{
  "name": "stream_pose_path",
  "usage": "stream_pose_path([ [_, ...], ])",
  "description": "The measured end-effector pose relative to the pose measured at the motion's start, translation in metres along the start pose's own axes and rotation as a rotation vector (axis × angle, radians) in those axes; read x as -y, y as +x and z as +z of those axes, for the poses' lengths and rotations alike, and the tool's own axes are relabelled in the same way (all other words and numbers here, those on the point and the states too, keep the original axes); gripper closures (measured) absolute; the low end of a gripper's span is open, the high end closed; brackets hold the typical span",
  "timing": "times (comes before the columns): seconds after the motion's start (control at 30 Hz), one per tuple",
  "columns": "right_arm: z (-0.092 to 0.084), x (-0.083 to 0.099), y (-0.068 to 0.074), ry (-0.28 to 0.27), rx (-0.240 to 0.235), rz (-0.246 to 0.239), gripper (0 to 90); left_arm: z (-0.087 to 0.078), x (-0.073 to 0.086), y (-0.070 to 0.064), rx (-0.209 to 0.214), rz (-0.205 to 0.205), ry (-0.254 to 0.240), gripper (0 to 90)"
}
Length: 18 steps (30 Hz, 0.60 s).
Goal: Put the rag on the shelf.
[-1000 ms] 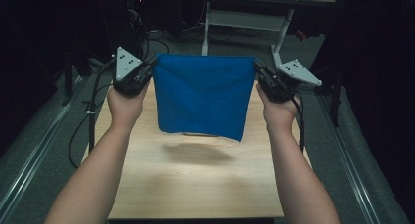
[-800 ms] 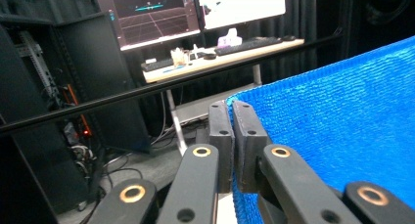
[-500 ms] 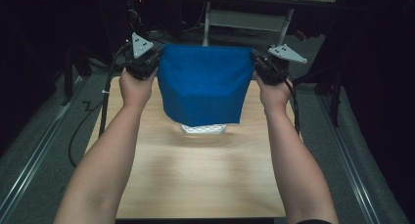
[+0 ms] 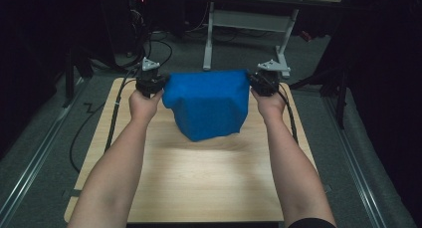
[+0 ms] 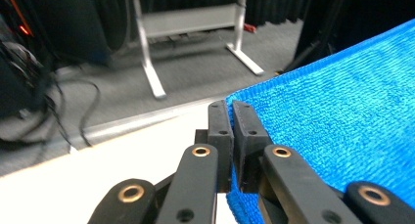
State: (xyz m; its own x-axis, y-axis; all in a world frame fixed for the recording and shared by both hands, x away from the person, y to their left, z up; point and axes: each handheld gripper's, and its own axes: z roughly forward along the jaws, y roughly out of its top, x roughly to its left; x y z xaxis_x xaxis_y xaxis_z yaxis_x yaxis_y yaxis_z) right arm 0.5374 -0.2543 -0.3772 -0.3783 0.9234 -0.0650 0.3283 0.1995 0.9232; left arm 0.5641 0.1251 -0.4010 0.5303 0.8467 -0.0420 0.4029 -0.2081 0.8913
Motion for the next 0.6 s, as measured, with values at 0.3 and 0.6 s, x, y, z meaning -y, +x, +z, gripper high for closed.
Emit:
stream_pose_path([
  [0.3, 0.008, 0.04, 0.004, 0.064, -0.039, 0.063, 89.1, 0.009, 0.039, -0.001, 0.055, -0.039, 0.075, 87.6],
  [0.6, 0.005, 0.075, 0.013, 0.098, -0.07, 0.102, 89.0, 0.008, 0.07, -0.009, 0.11, -0.084, 0.078, 87.6],
])
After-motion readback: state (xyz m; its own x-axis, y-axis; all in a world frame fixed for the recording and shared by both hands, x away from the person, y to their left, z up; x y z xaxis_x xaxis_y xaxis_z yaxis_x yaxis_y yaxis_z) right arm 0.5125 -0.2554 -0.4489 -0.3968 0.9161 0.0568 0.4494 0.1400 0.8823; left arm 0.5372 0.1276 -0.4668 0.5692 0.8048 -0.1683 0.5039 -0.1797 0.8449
